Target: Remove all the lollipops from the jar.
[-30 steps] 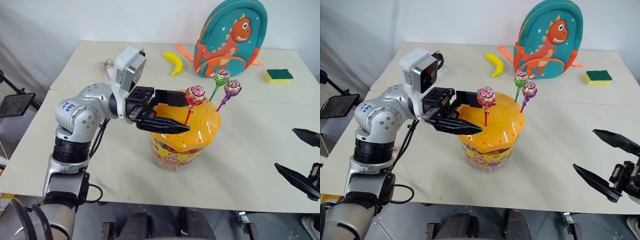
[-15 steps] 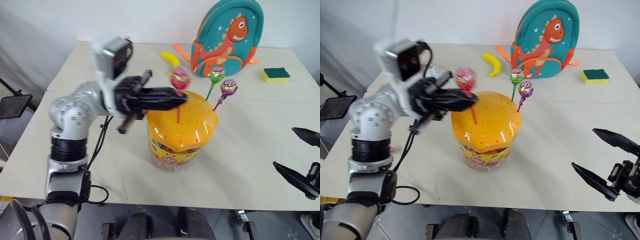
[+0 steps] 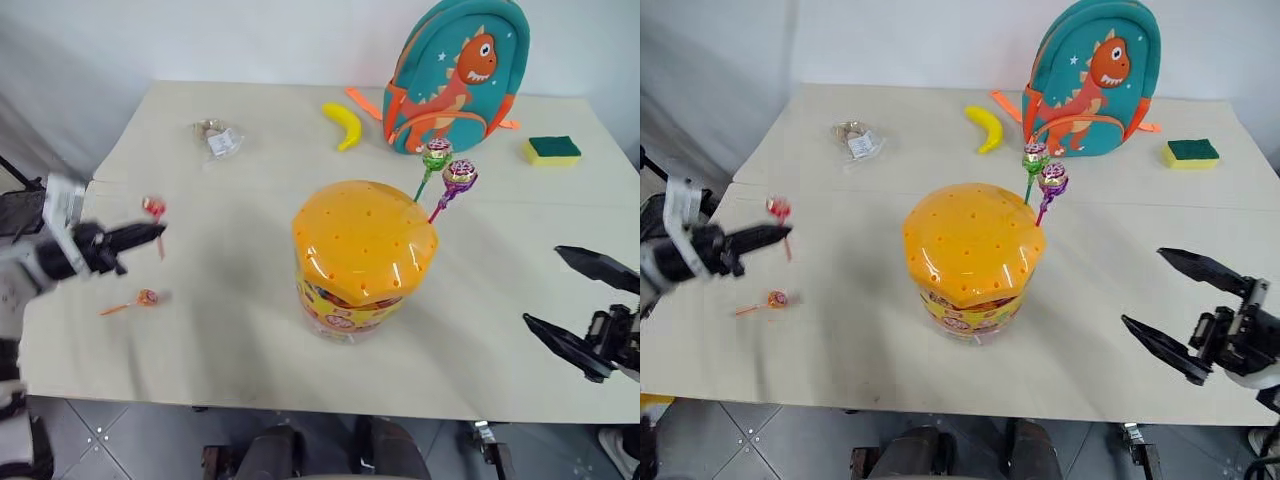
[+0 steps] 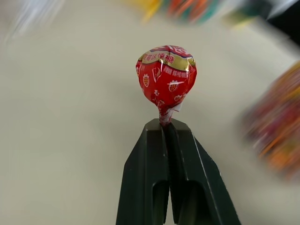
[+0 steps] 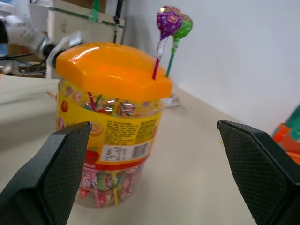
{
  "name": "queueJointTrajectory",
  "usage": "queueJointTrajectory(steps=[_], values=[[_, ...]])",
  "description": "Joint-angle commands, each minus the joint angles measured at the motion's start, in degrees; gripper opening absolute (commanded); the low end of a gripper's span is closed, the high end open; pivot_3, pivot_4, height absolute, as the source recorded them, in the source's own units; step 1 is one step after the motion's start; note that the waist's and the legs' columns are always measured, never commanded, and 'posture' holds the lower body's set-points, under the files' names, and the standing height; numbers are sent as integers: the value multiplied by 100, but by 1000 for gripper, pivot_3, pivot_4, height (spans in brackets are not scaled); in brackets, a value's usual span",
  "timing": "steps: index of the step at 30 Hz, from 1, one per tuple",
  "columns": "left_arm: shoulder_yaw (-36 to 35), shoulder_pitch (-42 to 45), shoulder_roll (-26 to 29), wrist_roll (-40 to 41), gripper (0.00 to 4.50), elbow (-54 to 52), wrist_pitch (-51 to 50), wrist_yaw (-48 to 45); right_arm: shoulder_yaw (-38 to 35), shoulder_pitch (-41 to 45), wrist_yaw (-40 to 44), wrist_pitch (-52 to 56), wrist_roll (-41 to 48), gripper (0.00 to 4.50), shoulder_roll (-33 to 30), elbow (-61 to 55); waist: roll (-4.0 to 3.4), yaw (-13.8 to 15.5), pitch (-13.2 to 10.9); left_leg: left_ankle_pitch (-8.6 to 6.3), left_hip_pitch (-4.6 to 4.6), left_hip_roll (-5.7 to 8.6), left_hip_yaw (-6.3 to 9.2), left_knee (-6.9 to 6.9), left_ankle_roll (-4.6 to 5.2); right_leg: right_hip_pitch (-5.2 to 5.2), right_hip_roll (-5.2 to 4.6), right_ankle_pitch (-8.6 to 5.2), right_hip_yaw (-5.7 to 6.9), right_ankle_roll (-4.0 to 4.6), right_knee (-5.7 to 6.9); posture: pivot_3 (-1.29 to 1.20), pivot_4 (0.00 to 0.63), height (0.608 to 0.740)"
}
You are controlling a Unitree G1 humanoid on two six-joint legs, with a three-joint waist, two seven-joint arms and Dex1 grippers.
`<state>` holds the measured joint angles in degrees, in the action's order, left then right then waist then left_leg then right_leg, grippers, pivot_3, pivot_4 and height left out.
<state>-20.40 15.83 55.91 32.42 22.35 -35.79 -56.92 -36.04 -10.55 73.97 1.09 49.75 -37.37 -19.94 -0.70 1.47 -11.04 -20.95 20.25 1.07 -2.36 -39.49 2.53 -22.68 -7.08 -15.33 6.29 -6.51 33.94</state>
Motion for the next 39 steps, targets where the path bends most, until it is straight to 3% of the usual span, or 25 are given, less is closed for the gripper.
queueJointTrajectory(steps=[1,8,19,23,26,29,33,39], values=[[-461,-457,199,-257,9,58,406,83,18,-1,140,-85,-54,4500,-74,62,2,9,1,-2,3,2,1,0,2,-1,-6,0,5,0,-2,0,150,740],[-425,-865,259,-376,9,-63,245,-47,209,269,20,56,-290,4500,-299,335,-3,-24,4,-14,-5,18,1,3,-13,-2,-35,0,9,1,5,0,150,740],[-492,-599,260,-369,3129,-4,55,12,217,335,-911,639,-580,4500,-507,194,-4,-31,4,-2,-3,19,-7,24,7,-12,-33,-2,16,3,6,0,150,740],[-988,-594,248,-292,4229,183,1115,-368,0,196,-1107,775,-480,4500,-568,81,-3,-23,4,-2,-2,18,-7,24,7,-13,-32,-2,19,3,6,0,150,740],[-1610,-620,111,336,4229,-162,1612,-1222,-118,103,-1132,1165,-66,4500,-672,-152,-2,-26,4,-2,0,18,-8,24,6,-13,-34,-2,19,3,2,0,150,740],[-1679,-626,78,647,4229,-704,1464,-1541,-34,268,-1321,1726,582,4500,-845,-545,-4,-29,4,-2,-1,19,-8,24,6,-11,-38,-1,18,2,-2,0,150,740],[-1596,-73,-378,1625,4229,-1974,983,-1304,426,1240,-1993,2356,1315,4500,-1047,-876,-3,-25,2,0,-5,19,-8,22,2,-9,-42,-1,15,2,0,0,150,740],[-1201,410,-913,2085,4229,-2762,685,-891,1079,2429,-3171,3218,1620,4500,-1174,-896,-3,-29,3,7,-1,21,-1,22,5,-12,-35,-1,22,4,6,0,150,740]])
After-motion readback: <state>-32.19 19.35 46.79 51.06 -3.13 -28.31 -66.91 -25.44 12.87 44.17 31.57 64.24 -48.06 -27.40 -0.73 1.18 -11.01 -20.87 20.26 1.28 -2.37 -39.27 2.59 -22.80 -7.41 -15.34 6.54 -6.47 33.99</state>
